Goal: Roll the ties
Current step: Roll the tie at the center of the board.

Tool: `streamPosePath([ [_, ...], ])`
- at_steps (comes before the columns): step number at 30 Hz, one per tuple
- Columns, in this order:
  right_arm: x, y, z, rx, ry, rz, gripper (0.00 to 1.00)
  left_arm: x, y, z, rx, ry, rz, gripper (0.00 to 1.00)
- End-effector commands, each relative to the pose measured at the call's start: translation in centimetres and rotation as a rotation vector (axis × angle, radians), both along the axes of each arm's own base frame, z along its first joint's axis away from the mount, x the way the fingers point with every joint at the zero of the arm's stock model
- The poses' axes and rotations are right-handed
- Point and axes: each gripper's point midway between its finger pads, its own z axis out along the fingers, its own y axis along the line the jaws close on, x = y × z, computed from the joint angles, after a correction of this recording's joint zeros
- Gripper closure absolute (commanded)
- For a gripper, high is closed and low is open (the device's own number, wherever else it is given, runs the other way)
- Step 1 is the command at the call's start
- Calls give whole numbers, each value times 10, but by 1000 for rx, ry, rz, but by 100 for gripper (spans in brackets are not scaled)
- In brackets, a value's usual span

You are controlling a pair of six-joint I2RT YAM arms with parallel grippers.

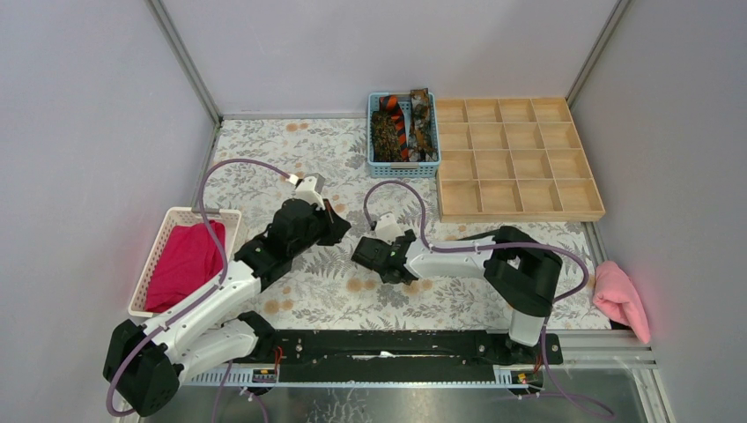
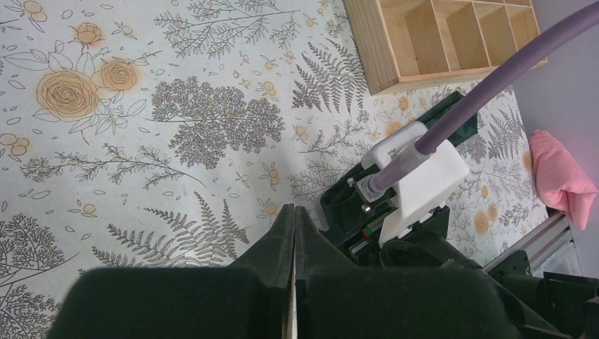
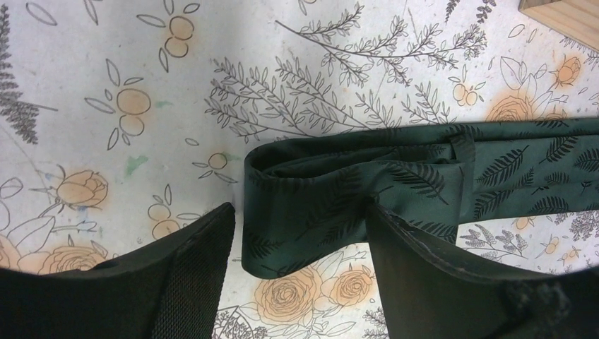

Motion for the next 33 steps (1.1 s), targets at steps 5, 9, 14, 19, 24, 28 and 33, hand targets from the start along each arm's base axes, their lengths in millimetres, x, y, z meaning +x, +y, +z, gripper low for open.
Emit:
streamPosePath([
  [5,7,-4,-20,-42,70,-25,32,2,-4,2,-7,-36,-43,100],
  [9,9,-8,-31,-61,91,-40,40,4,-6,1,-7,-39,-48,100],
  [14,9,-10,-37,-36,115,-58,46,8,-6,-3,0,-44,-44,100],
  [19,8,-8,-35,59,118,-80,52,18,-4,-9,-5,-36,-9,100],
  [24,7,-6,-29,164,112,-93,55,35,-11,-14,-51,-8,-11,100],
  [28,6,-1,-15,251,89,-82,57,47,-20,-17,-74,6,-26,100],
  [33,7,4,7,379,69,-79,58,57,-34,-29,-87,21,-66,100],
])
